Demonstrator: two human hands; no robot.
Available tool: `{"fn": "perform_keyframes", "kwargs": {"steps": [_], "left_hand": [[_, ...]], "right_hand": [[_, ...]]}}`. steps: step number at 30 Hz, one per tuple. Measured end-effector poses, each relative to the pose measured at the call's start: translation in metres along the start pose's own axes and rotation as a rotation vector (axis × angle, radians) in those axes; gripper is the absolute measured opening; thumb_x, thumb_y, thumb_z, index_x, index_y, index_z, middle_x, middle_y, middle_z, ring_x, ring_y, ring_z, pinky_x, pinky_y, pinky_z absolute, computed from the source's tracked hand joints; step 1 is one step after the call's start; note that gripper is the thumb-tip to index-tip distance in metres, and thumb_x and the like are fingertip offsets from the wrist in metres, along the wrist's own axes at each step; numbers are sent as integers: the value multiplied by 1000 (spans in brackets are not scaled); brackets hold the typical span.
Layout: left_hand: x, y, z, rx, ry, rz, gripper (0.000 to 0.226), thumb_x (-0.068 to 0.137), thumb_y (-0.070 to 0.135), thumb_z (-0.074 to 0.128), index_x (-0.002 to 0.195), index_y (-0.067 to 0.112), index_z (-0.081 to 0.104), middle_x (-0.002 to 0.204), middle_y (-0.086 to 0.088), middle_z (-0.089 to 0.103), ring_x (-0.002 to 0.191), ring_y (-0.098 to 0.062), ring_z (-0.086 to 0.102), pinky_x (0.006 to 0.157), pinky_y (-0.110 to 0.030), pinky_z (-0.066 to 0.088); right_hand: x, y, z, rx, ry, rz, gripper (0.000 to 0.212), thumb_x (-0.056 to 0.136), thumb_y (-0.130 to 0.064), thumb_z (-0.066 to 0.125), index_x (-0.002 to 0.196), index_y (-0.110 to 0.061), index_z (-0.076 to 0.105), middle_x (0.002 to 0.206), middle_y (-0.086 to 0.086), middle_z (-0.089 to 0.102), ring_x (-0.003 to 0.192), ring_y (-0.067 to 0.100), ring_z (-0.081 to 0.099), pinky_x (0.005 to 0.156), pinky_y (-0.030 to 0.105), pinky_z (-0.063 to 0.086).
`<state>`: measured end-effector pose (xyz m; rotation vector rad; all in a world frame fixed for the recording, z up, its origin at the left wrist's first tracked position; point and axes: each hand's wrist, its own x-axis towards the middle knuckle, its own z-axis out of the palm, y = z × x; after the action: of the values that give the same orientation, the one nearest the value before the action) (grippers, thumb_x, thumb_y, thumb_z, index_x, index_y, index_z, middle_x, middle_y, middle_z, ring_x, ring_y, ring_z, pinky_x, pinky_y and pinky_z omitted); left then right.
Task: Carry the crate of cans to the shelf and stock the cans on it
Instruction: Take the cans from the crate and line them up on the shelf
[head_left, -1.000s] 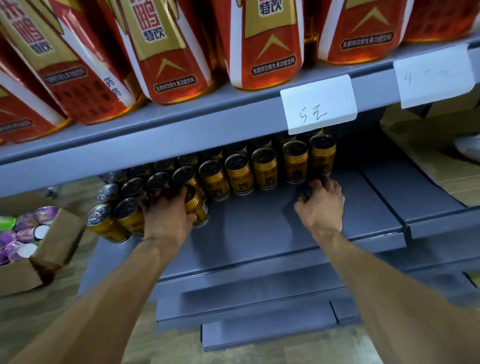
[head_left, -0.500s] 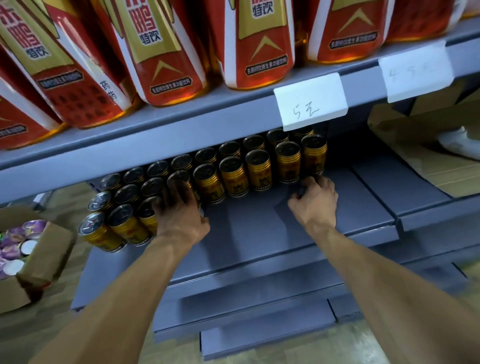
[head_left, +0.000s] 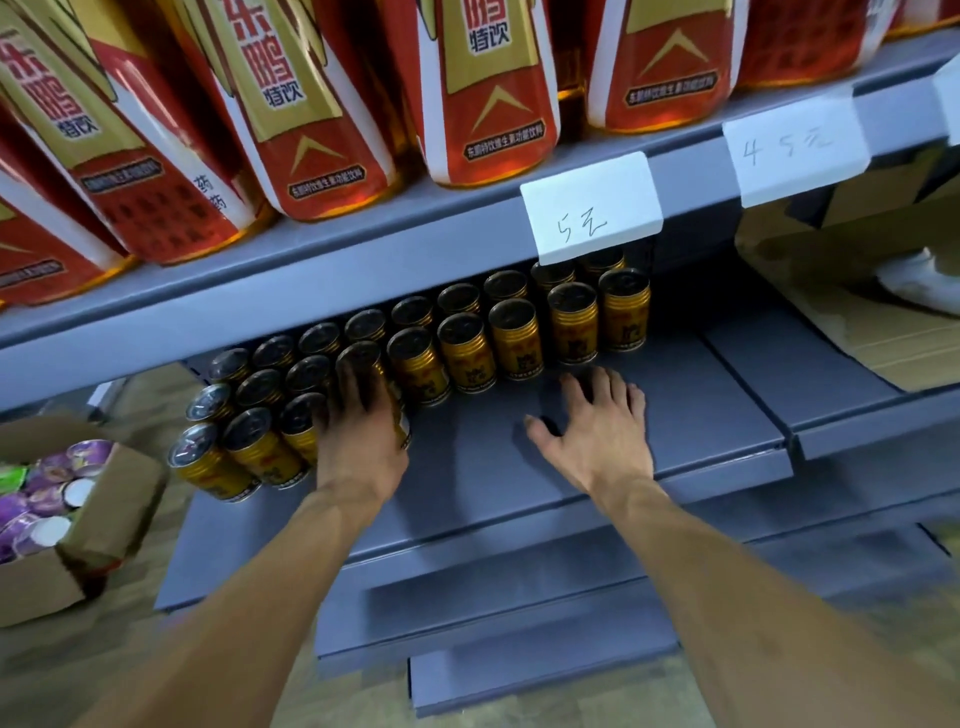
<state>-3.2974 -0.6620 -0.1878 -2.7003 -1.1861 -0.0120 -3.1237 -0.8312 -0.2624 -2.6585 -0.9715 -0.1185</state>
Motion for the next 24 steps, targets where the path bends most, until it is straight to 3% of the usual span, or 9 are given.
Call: {"fn": "perform_keyframes", "kwargs": {"steps": [2,5,8,15,21,24], "left_hand": [[-6,-1,-1,-13,119,74,83,74,24,75,144,8,35,150,-18,30,125,-43,44,100,-50,43],[-12,11,-16,-150,69,55,78,78,44,74,143,19,40,143,-7,43,119,-33,53,92,-41,50],[-9,35,-29,-222,40,106,80,80,50,70,147,24,33,149,-3,39,122,-29,53,93,-38,50],[10,92,-46,-280,-21,280,86,85,43,69,153,19,23,155,-5,30,135,-27,41,104,-38,44],[16,110,-33,-308,59,259,76,86,40,69,147,19,30,146,-7,41,128,-29,47,93,-39,46],[18,107,-25,-352,33,277,82,88,43,66,152,21,20,150,-7,37,129,-28,47,94,-39,47]], "right_hand": [[-1,0,2,27,22,5,77,80,-70,30,131,-18,55,133,18,52,129,37,41,108,52,30],[-3,4,4,61,54,7,71,82,-65,34,127,-16,58,130,18,55,126,37,44,106,52,34],[-3,5,3,103,59,13,71,81,-62,36,130,-15,57,132,18,54,128,37,43,107,51,34],[-3,1,1,176,96,8,74,78,-56,41,138,-14,53,134,18,54,129,38,42,106,52,35],[-1,0,2,179,73,8,77,77,-60,42,137,-14,53,136,16,53,130,36,42,106,51,36],[-1,1,1,157,84,5,75,77,-64,44,132,-14,56,133,15,55,129,35,43,104,50,37]]}}
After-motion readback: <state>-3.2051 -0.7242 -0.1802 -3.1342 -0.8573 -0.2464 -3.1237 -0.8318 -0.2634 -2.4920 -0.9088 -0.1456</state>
